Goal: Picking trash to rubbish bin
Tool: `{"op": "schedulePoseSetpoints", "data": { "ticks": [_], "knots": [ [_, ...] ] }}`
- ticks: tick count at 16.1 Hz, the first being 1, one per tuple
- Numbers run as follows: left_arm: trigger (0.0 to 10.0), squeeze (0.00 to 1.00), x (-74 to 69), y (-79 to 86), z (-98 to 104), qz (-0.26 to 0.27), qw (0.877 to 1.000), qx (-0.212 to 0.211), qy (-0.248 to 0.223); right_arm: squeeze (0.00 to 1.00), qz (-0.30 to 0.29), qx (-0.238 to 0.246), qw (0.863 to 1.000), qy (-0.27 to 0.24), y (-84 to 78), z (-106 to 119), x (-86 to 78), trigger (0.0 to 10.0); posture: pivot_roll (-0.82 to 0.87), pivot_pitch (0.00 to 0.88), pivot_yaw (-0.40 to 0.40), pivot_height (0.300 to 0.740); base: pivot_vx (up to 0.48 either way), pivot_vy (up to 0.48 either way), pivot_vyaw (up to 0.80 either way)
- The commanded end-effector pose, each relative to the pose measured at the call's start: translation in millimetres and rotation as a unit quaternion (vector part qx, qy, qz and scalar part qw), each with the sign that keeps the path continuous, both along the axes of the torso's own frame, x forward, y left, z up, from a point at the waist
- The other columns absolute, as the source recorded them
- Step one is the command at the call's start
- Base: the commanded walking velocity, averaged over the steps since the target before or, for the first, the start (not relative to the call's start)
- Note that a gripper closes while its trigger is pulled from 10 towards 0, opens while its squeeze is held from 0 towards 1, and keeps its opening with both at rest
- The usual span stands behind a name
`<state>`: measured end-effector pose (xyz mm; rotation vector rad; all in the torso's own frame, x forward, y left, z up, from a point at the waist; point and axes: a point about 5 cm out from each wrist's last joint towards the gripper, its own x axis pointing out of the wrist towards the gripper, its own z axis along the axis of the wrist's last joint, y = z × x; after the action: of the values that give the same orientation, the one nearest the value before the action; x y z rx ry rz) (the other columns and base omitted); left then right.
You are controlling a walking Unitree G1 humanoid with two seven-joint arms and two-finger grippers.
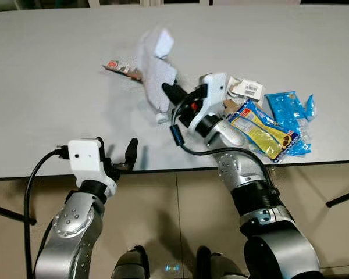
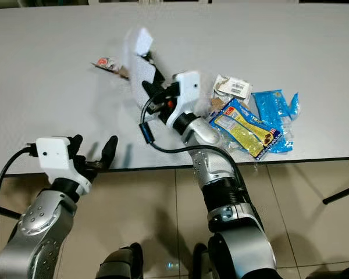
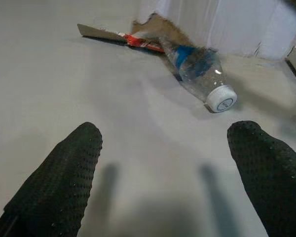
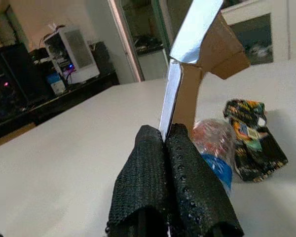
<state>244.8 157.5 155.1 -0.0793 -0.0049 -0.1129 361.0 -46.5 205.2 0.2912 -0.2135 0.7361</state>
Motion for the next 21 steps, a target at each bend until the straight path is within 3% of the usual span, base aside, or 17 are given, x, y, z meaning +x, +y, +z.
{"op": "schedulePoseSetpoints", "data": {
  "ticks": [1,5,6,7,8,11,12,17,21],
  "knots": [
    [10.0,0.00,2.4,-1.4,-1.7,-0.002,1.000,0.004,-0.002,0.00,-0.016,0.013,1.000,0.002,-7.1,2.9,-0.8,0.0,0.04,0.139,-0.002,0.740,0.000,0.000,0.00],
    [10.0,0.00,7.8,-2.9,-2.8,-0.001,1.000,0.004,-0.009,0.00,-0.065,0.011,0.998,-0.008,-27.9,8.7,-4.5,0.0,0.02,0.130,-0.001,0.740,0.000,0.000,0.00],
    [10.0,0.00,9.1,-1.9,-3.8,0.004,1.000,0.006,-0.010,0.00,-0.087,0.002,0.996,-0.006,-38.3,5.9,-6.6,2.0,0.02,0.127,0.002,0.740,0.000,0.000,0.00],
    [10.0,0.00,10.6,-0.5,-5.8,0.011,1.000,0.009,-0.009,0.00,-0.102,-0.008,0.995,0.002,-46.6,0.7,-9.1,2.3,0.01,0.127,0.005,0.740,0.000,0.000,0.00],
    [10.0,0.00,11.7,-0.7,-7.3,0.009,1.000,0.006,-0.007,0.00,-0.109,-0.014,0.994,0.006,-50.3,-1.7,-11.1,4.8,0.01,0.127,0.005,0.740,0.000,0.000,0.00],
    [10.0,0.00,14.2,-2.5,-12.1,-0.002,1.000,0.001,-0.001,0.00,-0.125,-0.028,0.992,0.018,-60.6,-6.7,-18.5,7.0,-0.01,0.132,0.012,0.740,0.000,0.000,-0.74],
    [10.0,0.00,15.1,-3.2,-13.8,-0.005,1.000,-0.001,0.002,0.00,-0.129,-0.033,0.991,0.017,-62.7,-6.7,-21.0,9.6,-0.02,0.136,0.014,0.740,0.000,0.000,-0.80],
    [10.0,0.00,16.0,-3.8,-17.4,-0.006,1.000,-0.002,0.004,0.00,-0.134,-0.044,0.990,0.012,-64.6,-3.3,-28.4,10.0,-0.03,0.147,0.018,0.740,0.000,0.000,-0.78],
    [10.0,0.00,15.3,2.4,-13.0,0.012,1.000,-0.011,-0.010,0.00,-0.131,-0.051,0.990,0.005,-62.5,-1.3,-32.2,10.0,-0.03,0.158,0.014,0.740,0.000,0.000,0.00]
  ]
}}
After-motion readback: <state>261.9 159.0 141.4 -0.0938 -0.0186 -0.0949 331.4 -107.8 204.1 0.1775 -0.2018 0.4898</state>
